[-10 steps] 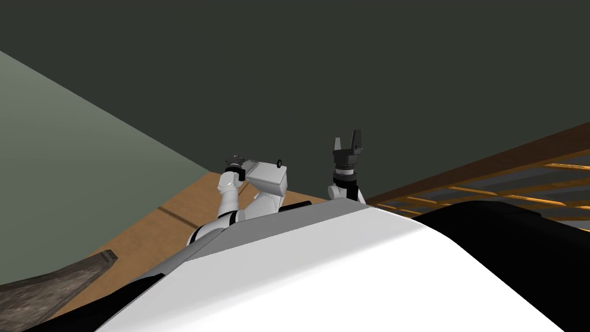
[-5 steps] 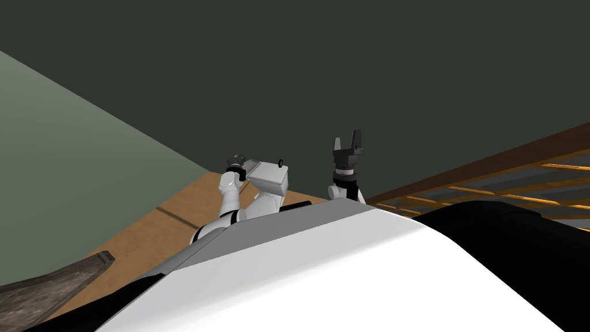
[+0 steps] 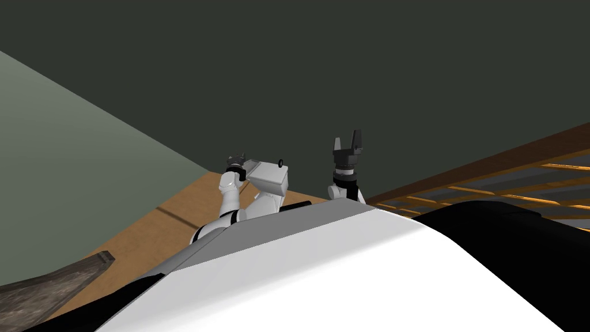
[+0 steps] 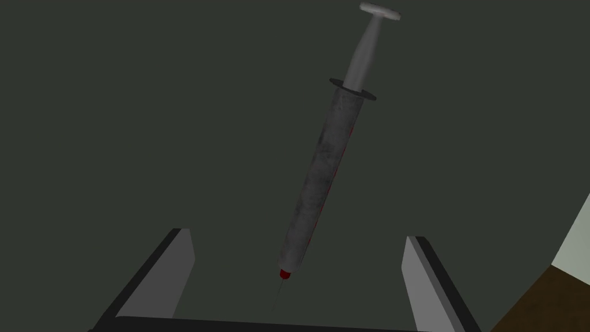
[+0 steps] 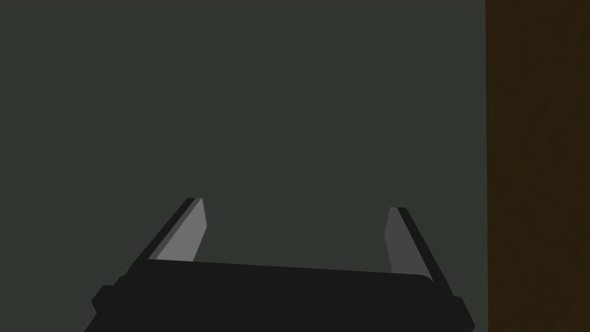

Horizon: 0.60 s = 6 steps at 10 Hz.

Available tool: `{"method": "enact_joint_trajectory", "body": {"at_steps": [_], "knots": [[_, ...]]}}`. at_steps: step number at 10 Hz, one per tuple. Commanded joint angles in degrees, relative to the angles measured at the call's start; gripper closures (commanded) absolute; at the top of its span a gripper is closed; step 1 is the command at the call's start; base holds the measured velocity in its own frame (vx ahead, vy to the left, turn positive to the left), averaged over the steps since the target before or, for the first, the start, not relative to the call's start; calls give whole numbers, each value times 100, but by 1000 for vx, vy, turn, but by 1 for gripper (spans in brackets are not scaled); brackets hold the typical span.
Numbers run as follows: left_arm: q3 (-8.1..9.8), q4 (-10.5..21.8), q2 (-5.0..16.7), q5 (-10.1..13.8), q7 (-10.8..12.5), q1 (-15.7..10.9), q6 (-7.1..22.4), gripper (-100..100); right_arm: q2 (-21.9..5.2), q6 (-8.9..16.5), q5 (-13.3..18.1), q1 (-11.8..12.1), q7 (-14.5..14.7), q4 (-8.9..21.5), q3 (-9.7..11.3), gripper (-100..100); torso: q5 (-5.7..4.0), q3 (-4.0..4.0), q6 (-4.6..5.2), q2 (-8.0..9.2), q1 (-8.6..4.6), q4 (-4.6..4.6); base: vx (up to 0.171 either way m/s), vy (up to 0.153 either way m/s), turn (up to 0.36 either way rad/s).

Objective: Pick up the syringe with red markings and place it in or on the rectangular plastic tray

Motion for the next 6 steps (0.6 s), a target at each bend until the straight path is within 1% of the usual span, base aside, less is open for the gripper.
{"method": "enact_joint_trajectory", "body": {"at_steps": [1,2,4,5,6], "knots": [[0,0,0,0,0,0,0,0,0,0,0,0,0,0,0,0,0,0,0,0,0,0,0,0,0],[13,269,223,46,58,-234,-117,-100,0,0,0,0,0,0,0,0,0,0,0,0,0,0,-19,-40,47],[25,538,446,92,115,-469,-234,-100,1,0,0,0,0,0,1,0,-7,4,1,7,-31,2,-34,-99,57],[25,538,446,92,58,-469,-234,-100,1,0,0,0,0,0,1,0,-9,7,1,12,-38,3,-28,-63,12],[25,538,446,92,115,-469,-234,-100,1,0,0,0,0,0,1,0,-7,7,1,11,-27,3,-11,-16,-6]]}}
